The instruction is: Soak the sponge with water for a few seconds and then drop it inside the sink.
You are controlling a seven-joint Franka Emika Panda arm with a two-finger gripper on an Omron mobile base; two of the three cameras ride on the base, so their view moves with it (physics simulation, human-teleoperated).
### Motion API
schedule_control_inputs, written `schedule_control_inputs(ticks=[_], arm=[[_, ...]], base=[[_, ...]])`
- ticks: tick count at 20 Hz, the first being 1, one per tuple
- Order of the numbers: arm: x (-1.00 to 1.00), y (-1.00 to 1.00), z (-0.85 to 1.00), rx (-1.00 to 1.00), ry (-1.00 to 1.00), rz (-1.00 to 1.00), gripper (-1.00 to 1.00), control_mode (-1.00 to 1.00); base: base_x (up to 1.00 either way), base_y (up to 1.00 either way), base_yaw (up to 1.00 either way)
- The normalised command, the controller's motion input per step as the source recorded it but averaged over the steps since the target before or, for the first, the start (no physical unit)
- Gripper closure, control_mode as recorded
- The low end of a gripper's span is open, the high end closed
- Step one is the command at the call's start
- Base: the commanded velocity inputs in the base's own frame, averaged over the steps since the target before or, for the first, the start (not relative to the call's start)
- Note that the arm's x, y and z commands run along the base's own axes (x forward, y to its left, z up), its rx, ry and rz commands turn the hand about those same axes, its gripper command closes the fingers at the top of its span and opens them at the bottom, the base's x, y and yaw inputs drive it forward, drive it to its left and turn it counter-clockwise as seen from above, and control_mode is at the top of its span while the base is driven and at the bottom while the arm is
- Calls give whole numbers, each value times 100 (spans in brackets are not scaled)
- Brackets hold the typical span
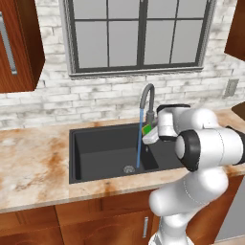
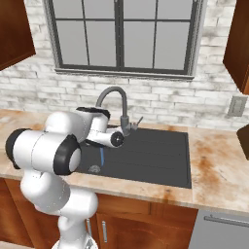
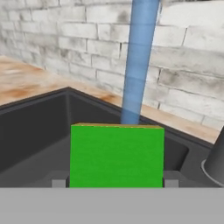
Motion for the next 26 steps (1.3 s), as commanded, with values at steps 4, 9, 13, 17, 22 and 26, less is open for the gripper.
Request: schedule_control_inputs(ticks=[4,9,13,17,22,26], arm=[[14,0,-6,0,-1,0,100,-100],[32,0,-6,0,0,0,100,-100],[42,0,-8,0,0,0,100,-100],[41,1,-9,0,0,0,100,-100],[32,1,-21,0,0,0,100,-100],[18,5,-17,0,0,0,100,-100]], base=[[0,0,0],[0,0,0],[0,0,0],[0,0,0],[0,0,0],[0,0,0]])
